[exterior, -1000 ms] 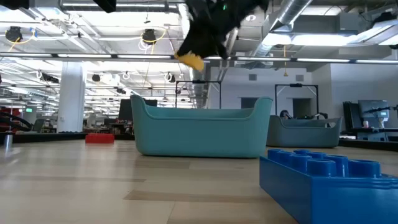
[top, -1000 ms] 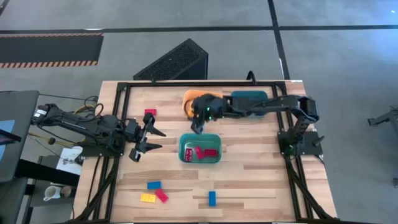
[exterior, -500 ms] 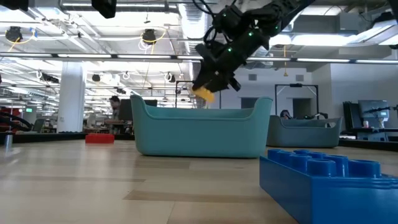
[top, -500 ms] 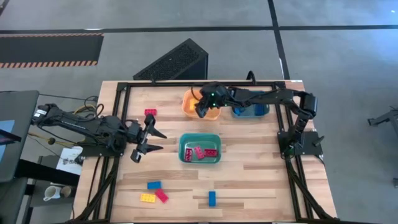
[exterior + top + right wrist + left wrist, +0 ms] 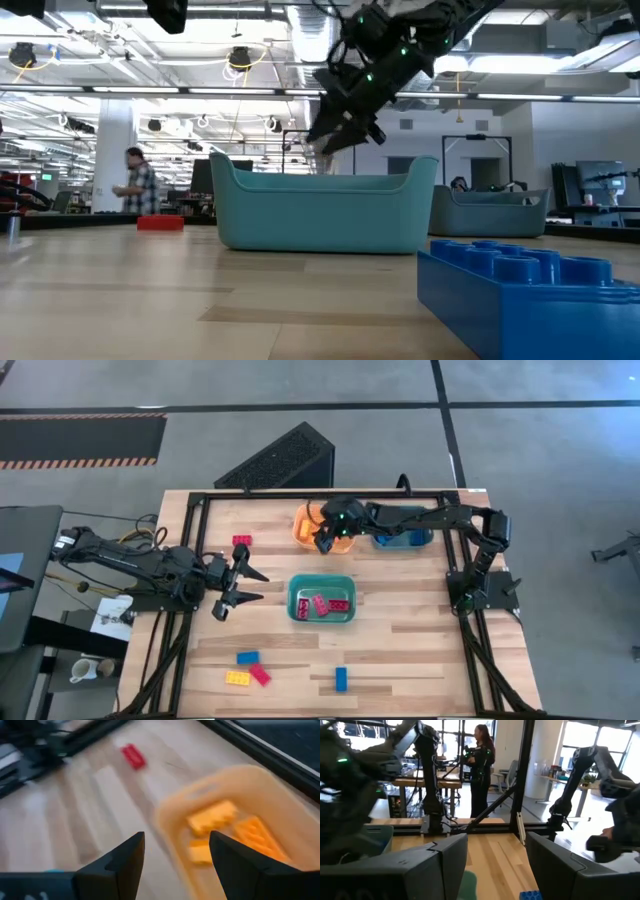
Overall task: Sort & place blocks by color
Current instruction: Put the red game piece into the green bin
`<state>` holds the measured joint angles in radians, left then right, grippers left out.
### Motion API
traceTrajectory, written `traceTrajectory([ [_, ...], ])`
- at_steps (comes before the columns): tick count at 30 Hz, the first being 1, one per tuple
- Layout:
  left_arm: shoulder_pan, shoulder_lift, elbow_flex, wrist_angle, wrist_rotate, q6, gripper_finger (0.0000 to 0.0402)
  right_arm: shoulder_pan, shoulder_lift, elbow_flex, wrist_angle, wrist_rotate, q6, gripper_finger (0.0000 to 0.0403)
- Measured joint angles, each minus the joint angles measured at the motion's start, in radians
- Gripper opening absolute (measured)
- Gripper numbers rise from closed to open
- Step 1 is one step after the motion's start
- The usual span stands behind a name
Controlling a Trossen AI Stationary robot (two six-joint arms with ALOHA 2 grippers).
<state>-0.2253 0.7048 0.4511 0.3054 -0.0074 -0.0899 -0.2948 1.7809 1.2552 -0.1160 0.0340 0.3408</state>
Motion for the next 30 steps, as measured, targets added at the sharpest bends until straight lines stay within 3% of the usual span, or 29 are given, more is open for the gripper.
traceTrajectory([
  [8, 0.0, 0.038, 0.0, -0.003, -0.008, 0.015, 0.0187, 0.162, -0.001, 0.0, 0.024, 0.135, -0.037, 0.0228],
  [12, 0.0, 0.075, 0.0, 0.0, -0.059, 0.015, 0.0187, 0.228, -0.001, 0.0, 0.028, 0.243, -0.039, 0.0221],
  [17, 0.0, 0.112, 0.0, -0.001, -0.101, 0.02, 0.0187, 0.282, -0.01, -0.042, 0.044, 0.301, -0.039, 0.0215],
  [24, 0.0, 0.115, 0.0, -0.049, -0.115, 0.003, 0.0187, 0.327, -0.182, -0.23, 0.158, 0.385, -0.036, 0.0202],
  [30, 0.001, 0.133, 0.0, -0.087, -0.253, -0.036, 0.0187, 0.366, -0.355, -0.49, 0.506, 0.399, -0.039, 0.019],
])
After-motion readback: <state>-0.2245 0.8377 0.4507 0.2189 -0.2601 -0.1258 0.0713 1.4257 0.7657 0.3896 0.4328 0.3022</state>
